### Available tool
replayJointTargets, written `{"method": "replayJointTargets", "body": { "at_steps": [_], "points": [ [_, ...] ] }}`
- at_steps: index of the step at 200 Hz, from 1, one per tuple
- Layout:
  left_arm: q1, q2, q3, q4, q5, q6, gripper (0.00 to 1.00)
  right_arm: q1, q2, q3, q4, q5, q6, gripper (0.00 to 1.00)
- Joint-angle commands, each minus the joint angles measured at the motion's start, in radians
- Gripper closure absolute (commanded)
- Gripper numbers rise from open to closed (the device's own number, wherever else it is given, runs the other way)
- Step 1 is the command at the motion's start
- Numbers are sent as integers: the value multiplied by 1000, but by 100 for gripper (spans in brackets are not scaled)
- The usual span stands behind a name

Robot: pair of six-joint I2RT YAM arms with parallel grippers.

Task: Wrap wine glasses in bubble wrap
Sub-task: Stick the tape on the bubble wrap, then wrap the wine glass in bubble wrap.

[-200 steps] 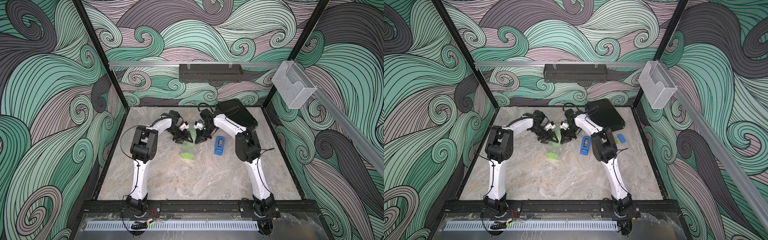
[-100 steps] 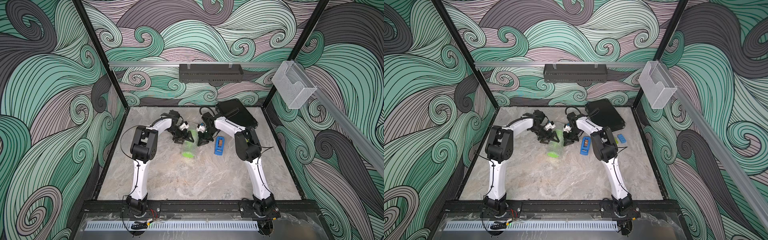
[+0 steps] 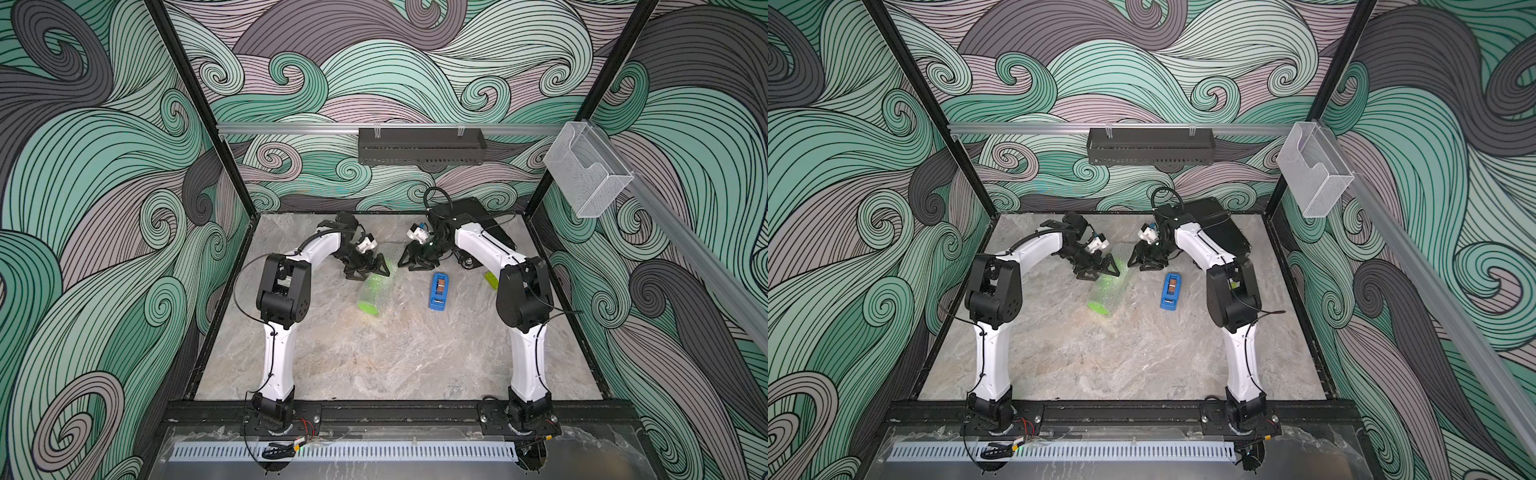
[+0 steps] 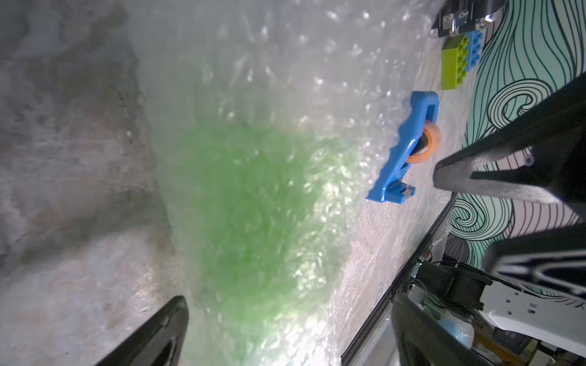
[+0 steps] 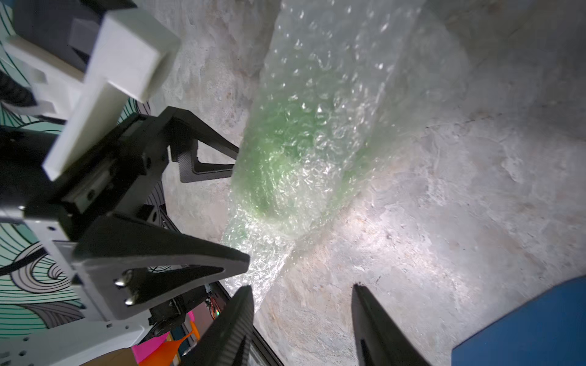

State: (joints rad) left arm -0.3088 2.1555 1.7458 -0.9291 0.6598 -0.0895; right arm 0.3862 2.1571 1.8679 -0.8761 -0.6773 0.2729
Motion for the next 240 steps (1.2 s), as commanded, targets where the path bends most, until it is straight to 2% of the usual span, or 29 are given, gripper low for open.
{"method": "replayJointTargets", "body": {
  "at_steps": [1,14,41,77,89,104,130,154,184,212,240],
  "points": [
    [8,-93,-49,-27,-65,39,1,-15,39,77,25,-32,-3,40],
    [7,-167,-100,-18,-100,71,1,-13,68,126,20,-37,-18,36],
    [6,-365,-268,65,-165,192,1,0,170,280,-43,-51,-53,35],
    [-9,-539,-482,177,-289,445,2,20,293,468,-113,-65,-105,37],
    [-24,-546,-527,207,-349,505,4,19,314,488,-116,-72,-120,39],
    [-37,-544,-577,262,-425,565,11,20,331,493,-116,-76,-130,41],
    [-42,-512,-621,337,-522,599,16,31,302,508,-157,-37,-163,46],
    [-49,-499,-657,407,-528,600,18,33,223,498,-160,-11,-196,49],
    [-55,-461,-641,442,-573,574,26,36,184,503,-162,-2,-199,54],
    [-53,-426,-624,455,-638,571,30,45,209,543,-163,16,-200,55],
    [-53,-412,-628,471,-650,579,31,56,278,585,-140,12,-189,50]
  ]
}}
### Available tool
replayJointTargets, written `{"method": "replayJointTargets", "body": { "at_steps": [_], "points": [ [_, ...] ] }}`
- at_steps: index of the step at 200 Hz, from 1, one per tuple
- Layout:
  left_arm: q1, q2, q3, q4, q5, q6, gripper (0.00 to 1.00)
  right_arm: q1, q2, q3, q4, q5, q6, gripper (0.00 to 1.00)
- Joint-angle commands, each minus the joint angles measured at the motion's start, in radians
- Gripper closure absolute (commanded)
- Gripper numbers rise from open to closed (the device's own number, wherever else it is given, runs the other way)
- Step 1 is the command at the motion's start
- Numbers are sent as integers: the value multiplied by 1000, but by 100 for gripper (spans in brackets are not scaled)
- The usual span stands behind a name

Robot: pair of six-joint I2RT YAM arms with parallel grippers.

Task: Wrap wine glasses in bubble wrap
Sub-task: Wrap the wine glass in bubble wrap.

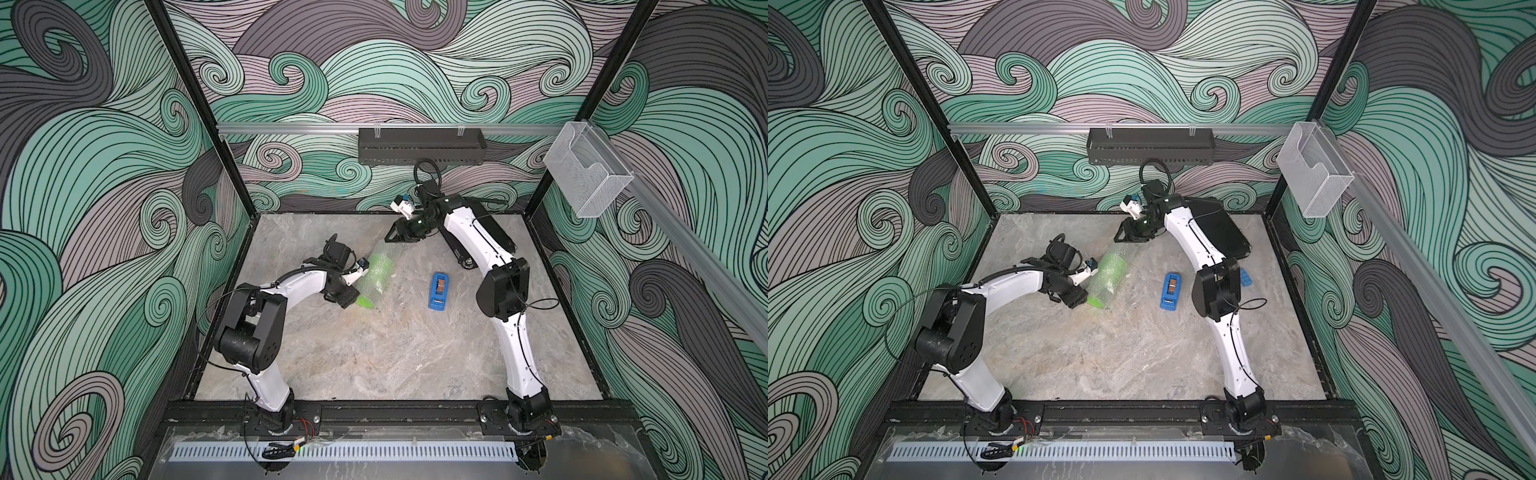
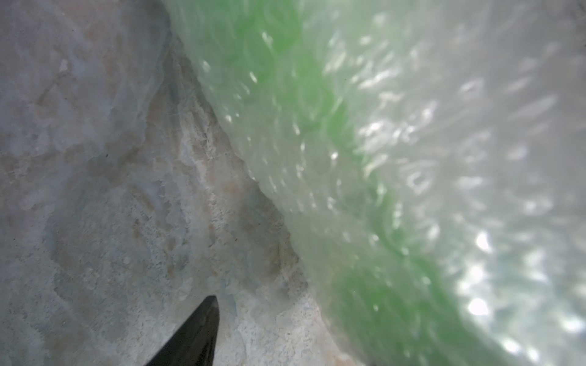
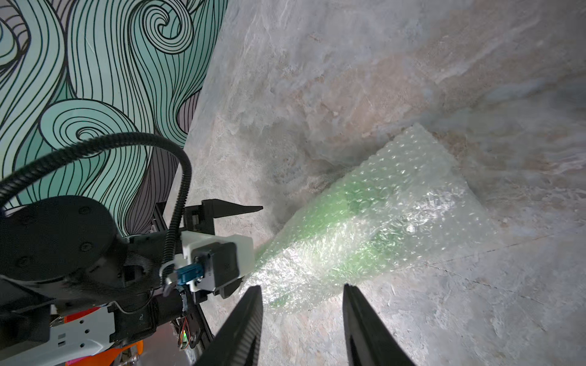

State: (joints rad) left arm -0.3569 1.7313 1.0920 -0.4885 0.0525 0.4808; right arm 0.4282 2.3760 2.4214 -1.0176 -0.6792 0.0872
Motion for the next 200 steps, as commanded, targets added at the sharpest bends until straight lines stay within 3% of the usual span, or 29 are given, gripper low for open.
{"method": "replayJointTargets", "body": {
  "at_steps": [1,45,117,168,200],
  "points": [
    [-5,12,26,31,-44,8,31,14,61,33,2,13,-3,50],
    [-6,19,38,47,-49,24,34,8,163,56,1,30,-2,50],
    [-4,70,92,63,-69,12,39,9,181,-28,-26,-13,-5,52],
    [-4,99,111,59,-68,-4,43,10,152,-86,14,-172,45,70],
    [-6,103,115,61,-60,-17,43,17,137,-130,46,-248,74,71]
  ]
}}
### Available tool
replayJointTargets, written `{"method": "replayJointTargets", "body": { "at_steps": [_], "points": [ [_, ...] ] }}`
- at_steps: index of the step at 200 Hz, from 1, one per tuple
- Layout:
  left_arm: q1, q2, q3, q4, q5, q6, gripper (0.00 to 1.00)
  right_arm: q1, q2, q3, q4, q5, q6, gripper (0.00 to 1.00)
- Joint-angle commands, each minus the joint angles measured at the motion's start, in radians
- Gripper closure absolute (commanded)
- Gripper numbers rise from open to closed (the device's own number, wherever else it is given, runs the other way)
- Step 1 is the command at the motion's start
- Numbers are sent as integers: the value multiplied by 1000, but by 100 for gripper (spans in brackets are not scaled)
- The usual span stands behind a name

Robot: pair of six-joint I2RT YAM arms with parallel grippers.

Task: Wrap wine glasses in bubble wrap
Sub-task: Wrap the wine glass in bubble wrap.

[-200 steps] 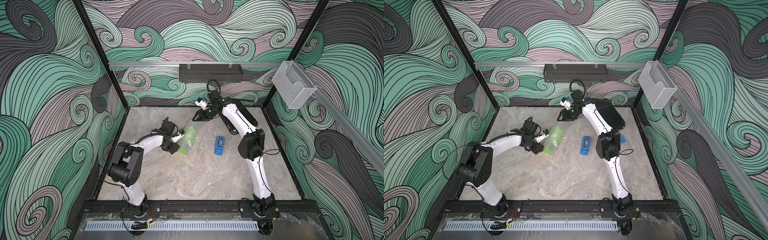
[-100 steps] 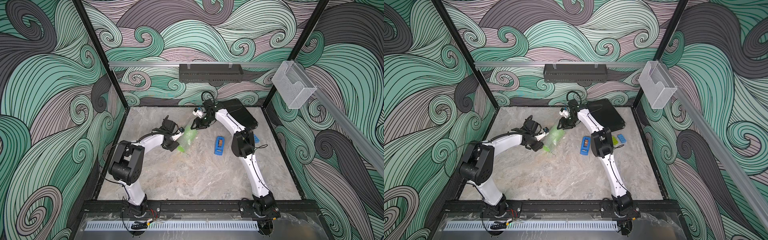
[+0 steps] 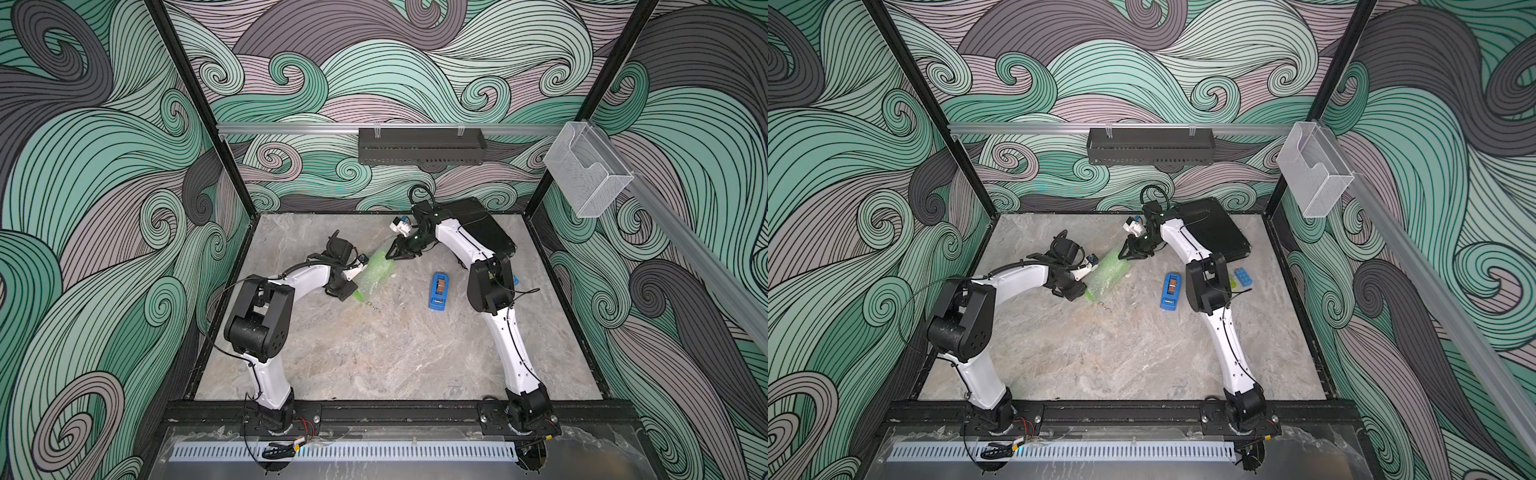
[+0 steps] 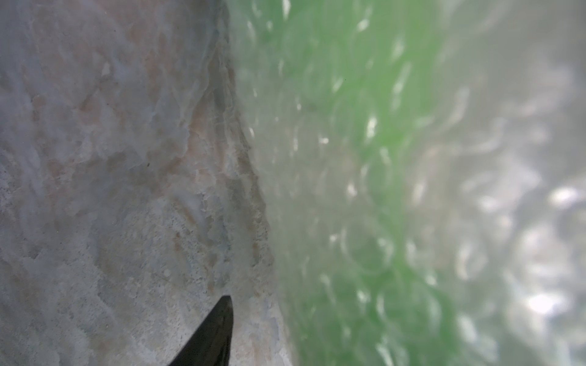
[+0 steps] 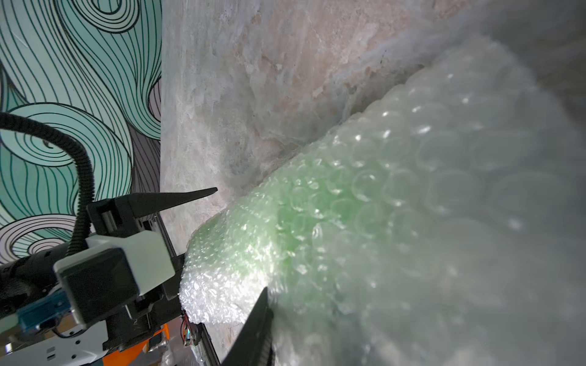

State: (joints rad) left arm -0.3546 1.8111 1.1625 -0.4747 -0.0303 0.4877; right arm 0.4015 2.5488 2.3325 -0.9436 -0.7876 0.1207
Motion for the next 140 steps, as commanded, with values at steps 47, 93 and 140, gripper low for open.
{"method": "replayJointTargets", "body": {
  "at_steps": [47,93,140],
  "points": [
    [-9,28,45,53,29,-37,44,75,-29,-65,-23,-179,37,73],
    [-8,23,45,59,29,-52,46,83,-24,-93,-23,-215,28,67],
    [-7,30,54,58,35,-73,49,96,-26,-125,-15,-256,22,68]
  ]
}}
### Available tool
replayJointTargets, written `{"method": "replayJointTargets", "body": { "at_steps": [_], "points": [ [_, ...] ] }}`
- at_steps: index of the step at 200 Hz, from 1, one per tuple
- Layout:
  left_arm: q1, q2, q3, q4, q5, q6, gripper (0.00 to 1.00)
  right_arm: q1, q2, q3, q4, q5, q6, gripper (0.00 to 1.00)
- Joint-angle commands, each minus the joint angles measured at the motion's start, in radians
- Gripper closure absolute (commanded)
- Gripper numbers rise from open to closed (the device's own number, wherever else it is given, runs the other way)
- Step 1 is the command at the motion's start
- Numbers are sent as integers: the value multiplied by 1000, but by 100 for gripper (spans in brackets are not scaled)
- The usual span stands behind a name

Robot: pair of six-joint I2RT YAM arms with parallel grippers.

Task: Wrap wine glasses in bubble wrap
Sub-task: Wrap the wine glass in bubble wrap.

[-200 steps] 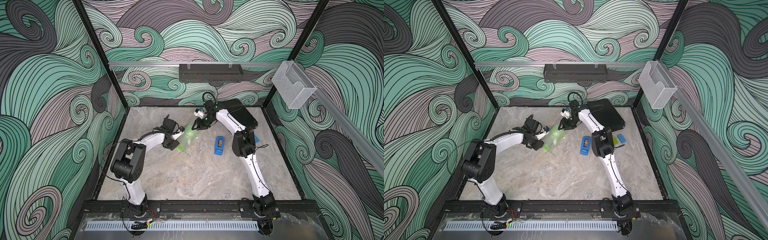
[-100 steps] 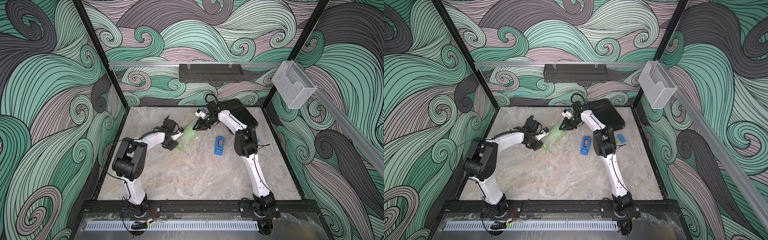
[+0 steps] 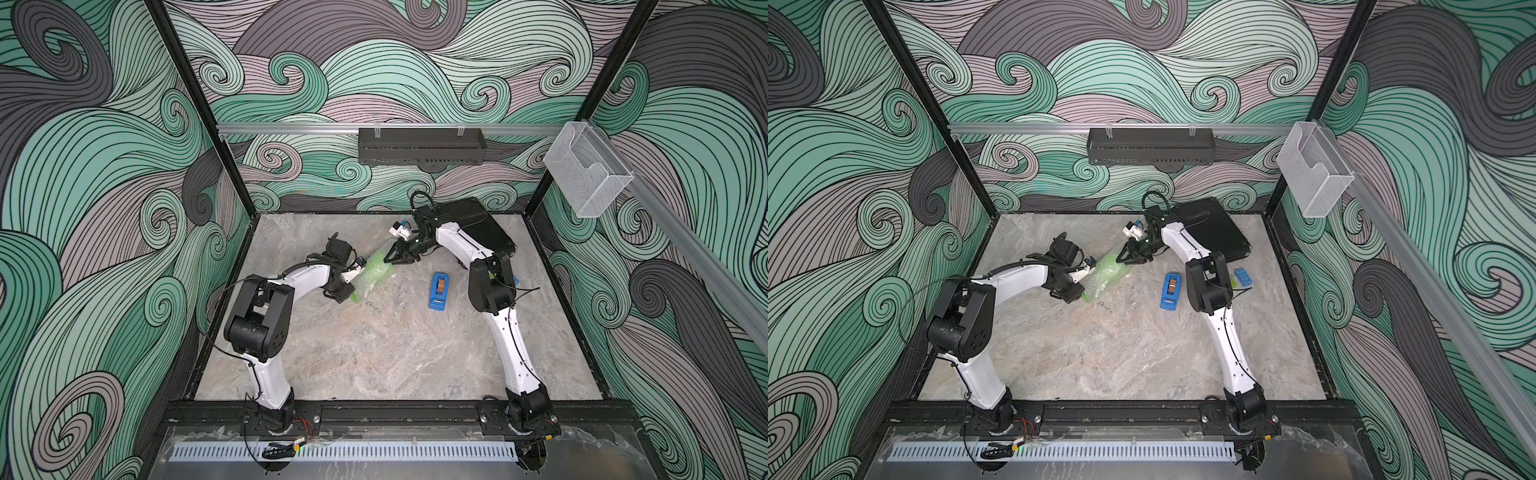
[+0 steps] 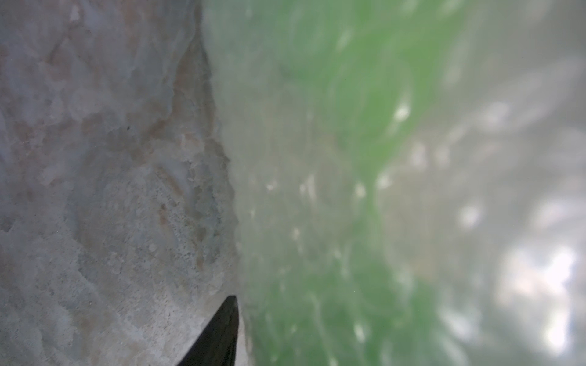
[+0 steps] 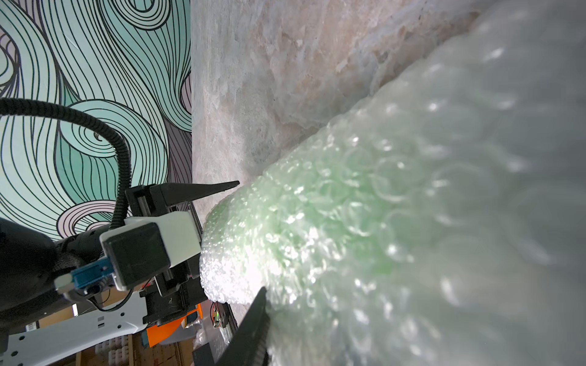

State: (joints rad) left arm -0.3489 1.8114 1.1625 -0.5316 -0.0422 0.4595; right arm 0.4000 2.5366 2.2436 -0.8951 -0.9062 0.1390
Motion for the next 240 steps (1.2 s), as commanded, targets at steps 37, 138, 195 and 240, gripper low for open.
{"method": "replayJointTargets", "body": {
  "at_steps": [37,138,195,240],
  "points": [
    [-13,38,53,119,47,-46,50,115,-6,-32,-47,-180,7,80],
    [-12,9,58,107,77,-107,49,118,-86,-97,-48,-155,-25,89],
    [-12,22,75,83,90,-123,49,97,-229,-220,-134,21,-87,52],
    [-12,21,79,71,99,-117,49,4,-451,-368,-142,186,-40,67]
  ]
}}
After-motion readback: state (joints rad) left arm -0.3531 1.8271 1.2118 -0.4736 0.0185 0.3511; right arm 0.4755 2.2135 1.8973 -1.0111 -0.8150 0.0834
